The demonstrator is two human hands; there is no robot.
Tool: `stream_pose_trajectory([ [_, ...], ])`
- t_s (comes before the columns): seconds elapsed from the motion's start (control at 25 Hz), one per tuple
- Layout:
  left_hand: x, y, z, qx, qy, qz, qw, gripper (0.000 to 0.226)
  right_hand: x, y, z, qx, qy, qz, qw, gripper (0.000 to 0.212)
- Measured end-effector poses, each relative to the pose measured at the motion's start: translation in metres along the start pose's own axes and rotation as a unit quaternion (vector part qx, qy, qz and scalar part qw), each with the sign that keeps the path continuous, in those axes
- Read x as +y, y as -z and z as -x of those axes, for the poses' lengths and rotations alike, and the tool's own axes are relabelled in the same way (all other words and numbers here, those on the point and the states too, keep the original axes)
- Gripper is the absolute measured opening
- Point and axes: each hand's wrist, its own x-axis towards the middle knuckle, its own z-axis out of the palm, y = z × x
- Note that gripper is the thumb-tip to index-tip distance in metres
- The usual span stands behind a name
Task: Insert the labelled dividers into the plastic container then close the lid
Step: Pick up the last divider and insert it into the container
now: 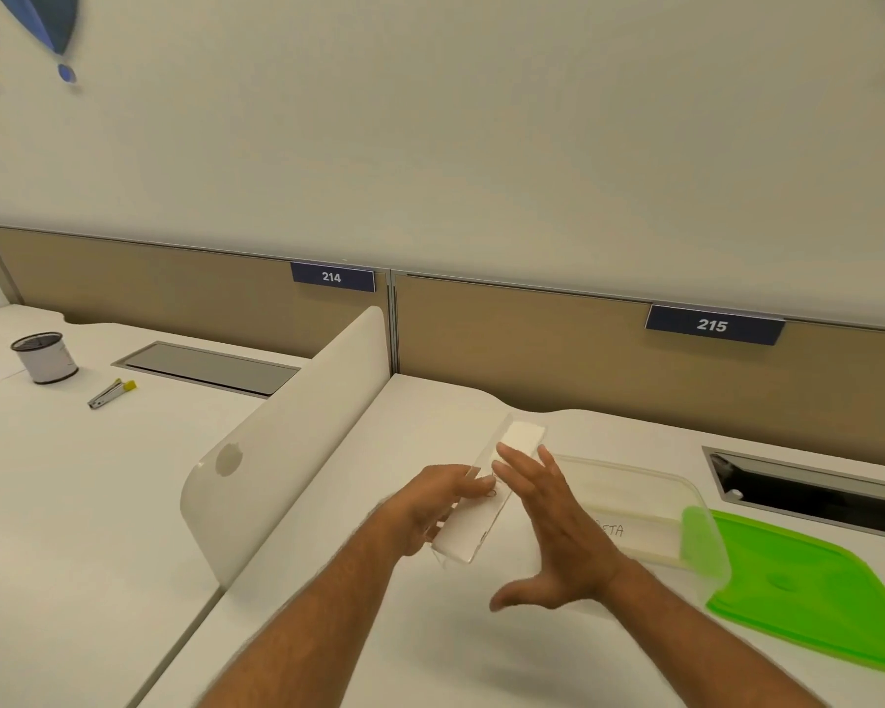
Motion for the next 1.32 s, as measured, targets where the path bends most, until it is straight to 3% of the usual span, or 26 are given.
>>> stream_pose_trajectory([
  [0.16,0.009,0.010,0.003,-0.036,-0.011,-0.102,0.994,0.029,0.023,0.019,0.004,-0.043,-0.008,0.066,0.997,0.114],
  [0.6,0.011,-0.006,-0.007,-0.082,-0.089,-0.271,0.955,0.043,0.049,0.053,0.018,-0.137,-0.077,0.078,0.985,0.063],
  [0.8,0.025,-0.013,-0.021,-0.035,-0.151,-0.376,0.913,0.048,0.066,0.079,0.035,-0.110,-0.147,0.087,0.979,0.064],
  [1.0,0.049,-0.036,-0.036,0.006,-0.191,-0.410,0.892,0.043,0.083,0.105,0.051,-0.103,-0.228,0.084,0.964,0.071],
  [1.32,0.047,-0.082,-0.075,0.029,-0.200,-0.493,0.847,0.050,0.112,0.119,0.065,-0.206,-0.360,0.091,0.905,0.066],
])
